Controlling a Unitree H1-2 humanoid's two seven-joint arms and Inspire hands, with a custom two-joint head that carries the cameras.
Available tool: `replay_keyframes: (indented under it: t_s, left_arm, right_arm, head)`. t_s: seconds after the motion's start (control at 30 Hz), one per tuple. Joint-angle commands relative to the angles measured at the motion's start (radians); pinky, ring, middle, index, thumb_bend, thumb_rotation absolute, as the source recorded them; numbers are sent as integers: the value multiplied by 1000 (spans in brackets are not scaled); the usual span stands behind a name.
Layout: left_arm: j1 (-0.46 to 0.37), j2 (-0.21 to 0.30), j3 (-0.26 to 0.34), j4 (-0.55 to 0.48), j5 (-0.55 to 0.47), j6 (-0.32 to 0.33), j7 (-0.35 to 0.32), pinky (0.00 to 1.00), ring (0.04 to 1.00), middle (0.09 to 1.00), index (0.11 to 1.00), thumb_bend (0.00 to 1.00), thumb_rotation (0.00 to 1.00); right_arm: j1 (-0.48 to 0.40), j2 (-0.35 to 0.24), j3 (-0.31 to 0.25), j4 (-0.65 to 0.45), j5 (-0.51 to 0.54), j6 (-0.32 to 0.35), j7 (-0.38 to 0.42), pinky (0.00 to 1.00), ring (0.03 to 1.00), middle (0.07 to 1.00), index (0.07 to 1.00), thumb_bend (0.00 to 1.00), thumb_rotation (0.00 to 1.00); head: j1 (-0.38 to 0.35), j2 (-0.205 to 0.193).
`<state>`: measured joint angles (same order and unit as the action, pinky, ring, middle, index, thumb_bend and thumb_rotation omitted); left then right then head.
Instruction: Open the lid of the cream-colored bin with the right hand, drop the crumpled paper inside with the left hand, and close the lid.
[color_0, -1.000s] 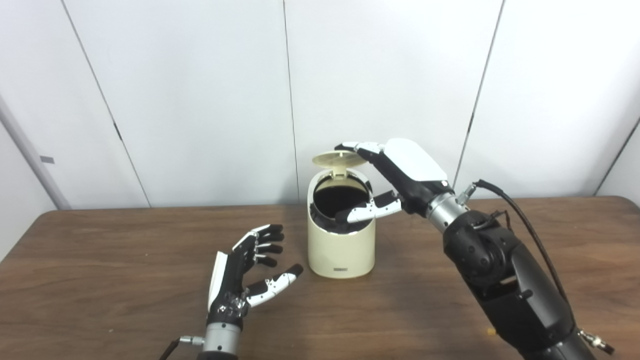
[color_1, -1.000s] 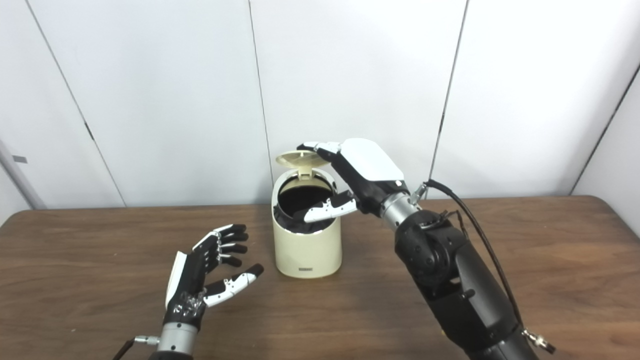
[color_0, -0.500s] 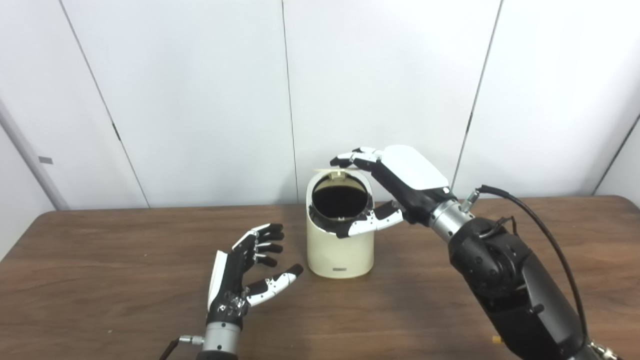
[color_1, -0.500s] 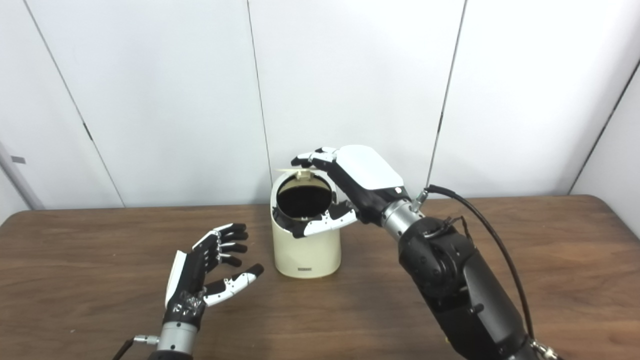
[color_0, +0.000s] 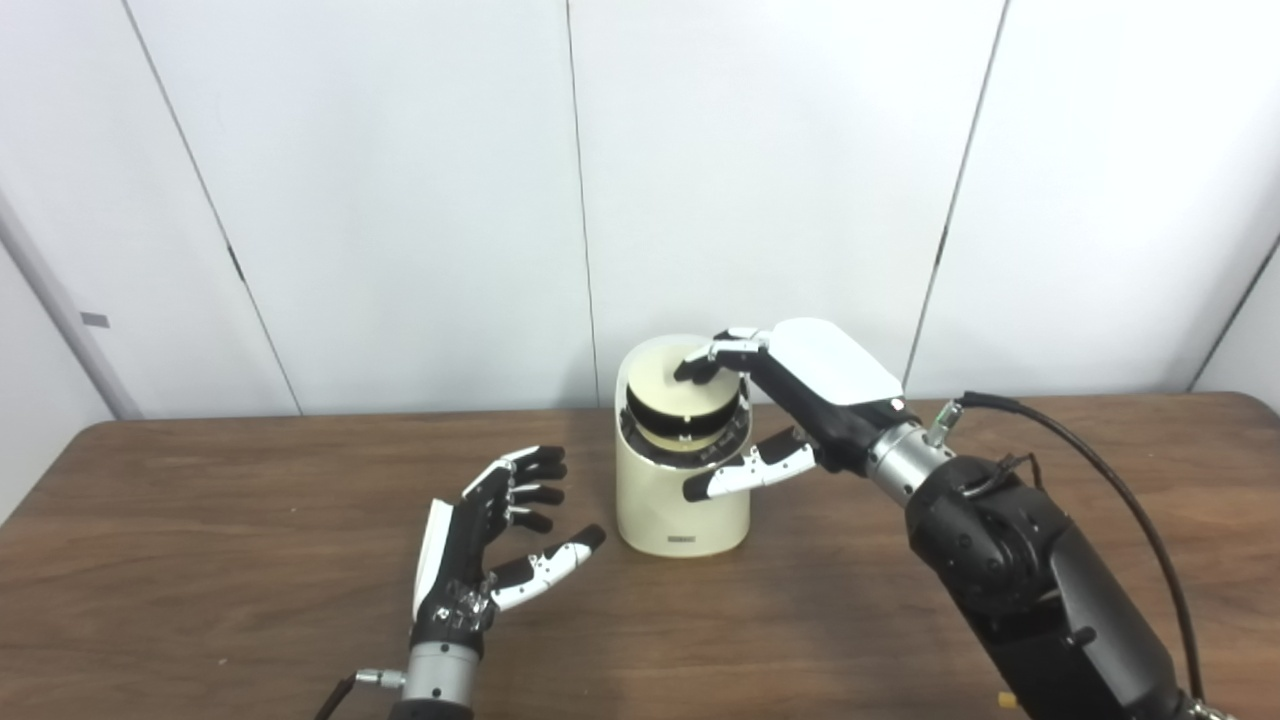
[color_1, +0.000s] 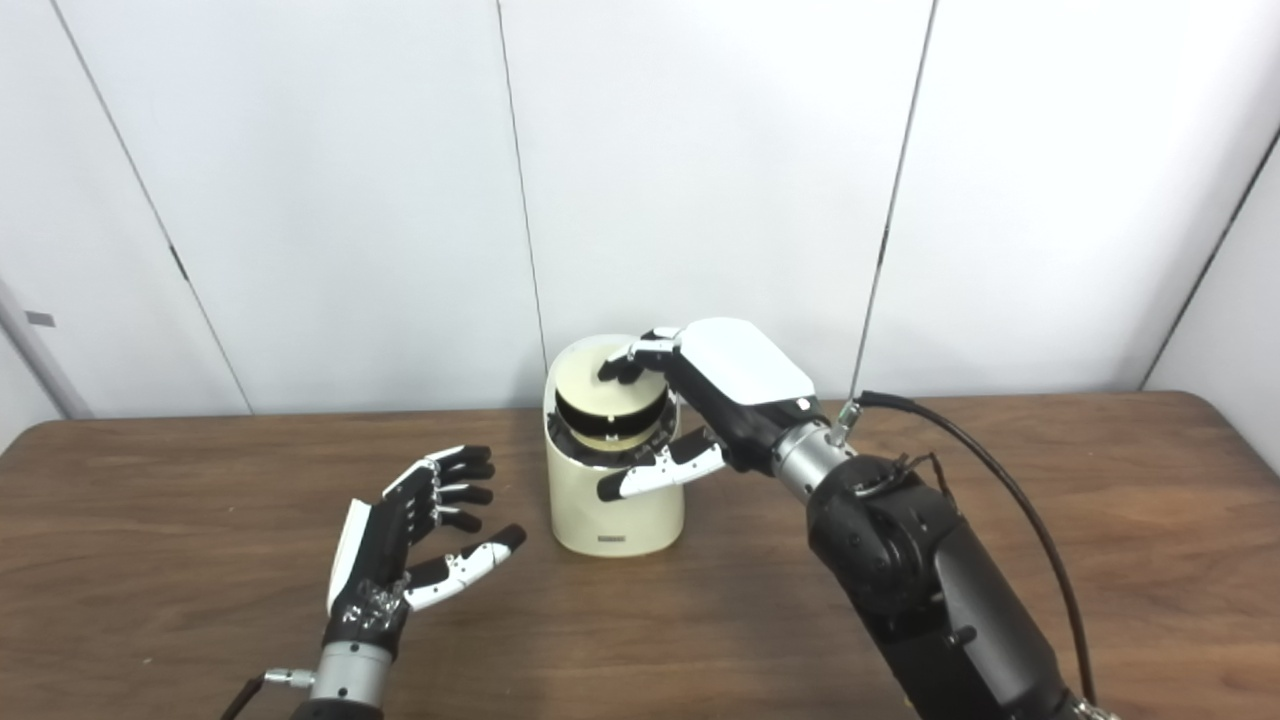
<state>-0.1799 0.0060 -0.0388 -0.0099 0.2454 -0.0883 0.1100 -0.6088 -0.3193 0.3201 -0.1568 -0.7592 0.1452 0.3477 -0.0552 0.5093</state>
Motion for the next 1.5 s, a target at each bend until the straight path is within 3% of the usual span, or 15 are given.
replay_keyframes:
  t_s: [0.0, 0.67, 1.13, 1.47]
  left_arm:
    - [-20, -2, -3, -38, 3, -10, 1, 556, 662, 727, 736, 728, 95]
    - [-17, -23, -8, -73, 4, 39, 3, 561, 668, 730, 741, 730, 87]
    - [-16, -36, -14, -93, 3, 62, 5, 561, 670, 729, 740, 727, 93]
    - [-7, -39, -16, -93, 2, 56, 6, 564, 670, 731, 741, 732, 106]
  right_arm:
    - [-25, -10, -4, 2, -9, -32, -22, 817, 860, 707, 718, 710, 514]
    - [3, -21, 16, 26, -1, -117, -16, 887, 848, 650, 667, 711, 504]
    - [6, -58, 53, 26, -29, -191, -3, 906, 835, 644, 639, 732, 439]
    - [-16, -81, 97, 35, -111, -217, 34, 898, 849, 670, 665, 720, 508]
  head:
    - [2, 5]
    - [18, 43]
    - [27, 67]
    - [32, 74]
